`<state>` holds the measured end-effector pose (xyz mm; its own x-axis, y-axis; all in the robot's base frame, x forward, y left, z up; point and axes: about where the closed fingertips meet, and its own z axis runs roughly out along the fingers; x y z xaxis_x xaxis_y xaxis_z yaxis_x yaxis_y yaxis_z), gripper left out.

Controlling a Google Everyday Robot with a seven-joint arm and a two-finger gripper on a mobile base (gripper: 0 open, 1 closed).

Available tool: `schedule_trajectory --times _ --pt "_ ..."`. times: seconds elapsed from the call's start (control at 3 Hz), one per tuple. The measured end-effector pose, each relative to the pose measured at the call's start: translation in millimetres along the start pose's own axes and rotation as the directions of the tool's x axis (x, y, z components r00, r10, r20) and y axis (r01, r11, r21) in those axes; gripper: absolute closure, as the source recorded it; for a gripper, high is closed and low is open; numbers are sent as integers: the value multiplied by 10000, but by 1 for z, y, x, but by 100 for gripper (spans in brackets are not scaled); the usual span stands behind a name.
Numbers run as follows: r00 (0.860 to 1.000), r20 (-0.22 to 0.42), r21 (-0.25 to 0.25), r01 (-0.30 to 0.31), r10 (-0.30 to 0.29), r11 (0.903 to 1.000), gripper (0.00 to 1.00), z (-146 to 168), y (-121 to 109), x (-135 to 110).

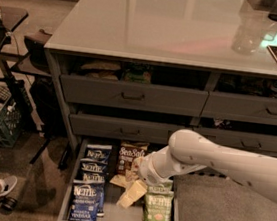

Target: Pick brown chip bag from bottom drawer and place on counter

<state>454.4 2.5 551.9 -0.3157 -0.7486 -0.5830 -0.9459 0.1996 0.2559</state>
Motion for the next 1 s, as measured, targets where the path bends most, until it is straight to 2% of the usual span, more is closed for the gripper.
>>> schedule_trajectory --times 0.33,0.67,1.0 --pt "9992 176 522 -371 362 9979 0 71 -60 -8" --pt "9980 195 909 -624 609 9939 0 122 -124 -12" --pt "9979 193 910 -627 612 9939 0 122 -124 -12"
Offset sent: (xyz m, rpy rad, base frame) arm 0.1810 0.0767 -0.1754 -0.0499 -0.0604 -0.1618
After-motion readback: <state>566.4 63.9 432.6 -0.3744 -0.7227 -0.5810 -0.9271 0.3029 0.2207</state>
